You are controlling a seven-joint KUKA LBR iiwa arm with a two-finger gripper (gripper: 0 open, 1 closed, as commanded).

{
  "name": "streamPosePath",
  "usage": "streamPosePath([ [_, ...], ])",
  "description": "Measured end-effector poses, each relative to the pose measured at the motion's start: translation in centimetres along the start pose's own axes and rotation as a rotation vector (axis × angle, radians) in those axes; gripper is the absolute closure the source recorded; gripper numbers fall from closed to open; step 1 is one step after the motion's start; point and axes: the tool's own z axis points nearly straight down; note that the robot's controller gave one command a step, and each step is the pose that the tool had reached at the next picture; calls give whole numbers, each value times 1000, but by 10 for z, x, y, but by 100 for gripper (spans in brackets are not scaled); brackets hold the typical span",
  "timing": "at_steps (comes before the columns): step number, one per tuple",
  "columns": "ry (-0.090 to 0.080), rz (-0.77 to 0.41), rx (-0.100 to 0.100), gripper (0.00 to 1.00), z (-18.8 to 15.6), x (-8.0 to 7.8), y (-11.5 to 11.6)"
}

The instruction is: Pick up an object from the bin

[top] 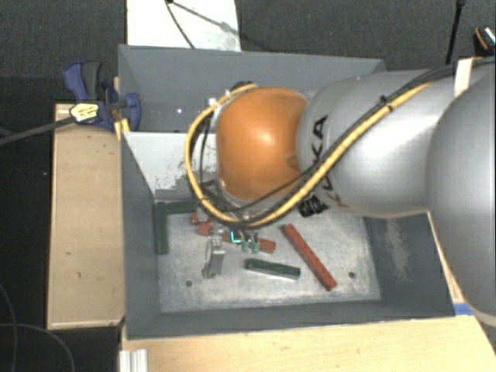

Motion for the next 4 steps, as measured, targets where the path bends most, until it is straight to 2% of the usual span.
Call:
streamPosePath([
  [1,-5,277,0,0,121,-37,-72],
  [4,-9,298,-4,0,120,-38,-71],
])
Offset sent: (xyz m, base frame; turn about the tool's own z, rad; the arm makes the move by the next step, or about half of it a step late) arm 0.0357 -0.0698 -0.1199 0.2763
